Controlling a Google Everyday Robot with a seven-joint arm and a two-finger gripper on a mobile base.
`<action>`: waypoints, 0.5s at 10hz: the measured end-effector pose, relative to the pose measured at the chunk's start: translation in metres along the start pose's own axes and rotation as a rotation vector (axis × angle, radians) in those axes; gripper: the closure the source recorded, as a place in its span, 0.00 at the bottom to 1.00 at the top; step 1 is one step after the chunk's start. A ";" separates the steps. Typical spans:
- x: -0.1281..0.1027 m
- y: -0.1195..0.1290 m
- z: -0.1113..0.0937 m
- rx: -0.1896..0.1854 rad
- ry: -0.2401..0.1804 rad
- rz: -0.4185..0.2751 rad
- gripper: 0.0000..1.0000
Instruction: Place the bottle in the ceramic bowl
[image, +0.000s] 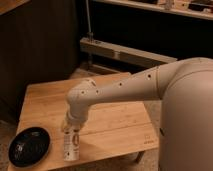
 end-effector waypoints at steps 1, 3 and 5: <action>-0.014 0.007 0.002 -0.019 0.005 -0.019 1.00; -0.044 0.026 0.007 -0.037 0.037 -0.056 1.00; -0.069 0.041 0.009 -0.070 0.063 -0.090 1.00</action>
